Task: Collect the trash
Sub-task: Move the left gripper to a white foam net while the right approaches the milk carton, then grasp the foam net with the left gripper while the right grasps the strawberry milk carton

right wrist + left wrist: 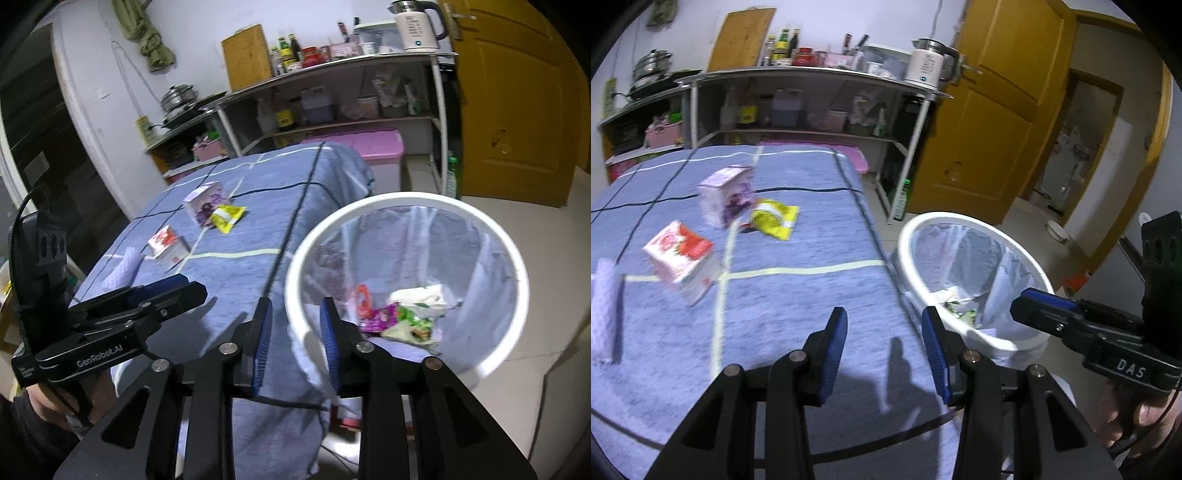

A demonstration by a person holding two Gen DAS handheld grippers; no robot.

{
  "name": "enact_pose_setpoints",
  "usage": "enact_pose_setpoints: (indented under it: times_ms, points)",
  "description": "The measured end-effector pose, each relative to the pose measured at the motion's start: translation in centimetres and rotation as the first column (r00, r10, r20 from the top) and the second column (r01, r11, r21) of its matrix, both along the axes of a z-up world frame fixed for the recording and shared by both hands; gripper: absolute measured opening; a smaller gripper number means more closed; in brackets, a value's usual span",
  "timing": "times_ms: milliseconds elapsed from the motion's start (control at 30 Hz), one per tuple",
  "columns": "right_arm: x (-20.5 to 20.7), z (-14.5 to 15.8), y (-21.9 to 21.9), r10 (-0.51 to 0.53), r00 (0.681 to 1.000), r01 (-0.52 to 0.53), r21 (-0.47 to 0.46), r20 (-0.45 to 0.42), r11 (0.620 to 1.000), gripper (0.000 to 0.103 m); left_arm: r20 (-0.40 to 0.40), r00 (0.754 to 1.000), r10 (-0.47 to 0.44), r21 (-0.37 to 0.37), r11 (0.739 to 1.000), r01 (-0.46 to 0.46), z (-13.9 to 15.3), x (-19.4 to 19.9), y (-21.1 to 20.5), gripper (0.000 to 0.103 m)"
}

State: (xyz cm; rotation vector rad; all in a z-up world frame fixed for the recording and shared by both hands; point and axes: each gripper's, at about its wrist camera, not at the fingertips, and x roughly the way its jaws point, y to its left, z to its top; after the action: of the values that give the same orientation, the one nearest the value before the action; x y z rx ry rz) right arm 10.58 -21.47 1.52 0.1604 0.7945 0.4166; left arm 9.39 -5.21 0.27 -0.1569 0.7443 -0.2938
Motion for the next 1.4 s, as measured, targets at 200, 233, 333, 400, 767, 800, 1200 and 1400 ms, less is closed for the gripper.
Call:
enact_pose_setpoints:
  times_ms: [200,233,333,400,767,800,1200,1400]
  points:
    - [0.2,0.1,2.9,0.075,0.997,-0.075,0.002,0.005,0.997,0.035,0.006,0.996,0.088,0.01,0.996,-0.088,-0.3,-1.1,3.4,0.044]
    - [0.1,0.2,3.3,0.084,0.996,-0.084,0.003,0.006,0.996,0.035,0.007,0.995,0.103,0.012,0.995,-0.103,-0.3,-1.1,3.9,0.044]
    - [0.3,0.3,4.7,0.12,0.993,-0.12,0.002,0.011,0.993,0.038,0.01,0.989,0.149,0.021,0.989,-0.149,-0.4,-1.4,5.6,0.044]
    - [0.5,0.5,5.8,0.145,0.989,-0.145,-0.001,0.018,0.989,0.041,0.013,0.983,0.184,0.025,0.983,-0.184,-0.4,-1.5,6.9,0.044]
    - [2.0,0.9,10.5,0.263,0.964,-0.262,-0.037,0.047,0.964,0.046,0.04,0.929,0.369,0.046,0.928,-0.371,-0.3,-2.2,13.7,0.049]
    - [2.2,0.9,11.0,0.276,0.96,-0.274,-0.041,0.049,0.961,0.046,0.04,0.922,0.384,0.049,0.921,-0.386,-0.3,-2.2,14.2,0.05]
    - [4.3,0.2,15.2,0.383,0.923,-0.378,-0.092,0.045,0.921,0.048,0.011,0.884,0.468,0.082,0.881,-0.467,-2.1,-1.2,17.9,0.054]
    - [5.4,-0.2,17.2,0.419,0.907,-0.412,-0.112,0.041,0.904,0.056,0.017,0.872,0.489,0.088,0.868,-0.488,-2.4,-1.3,18.8,0.054]
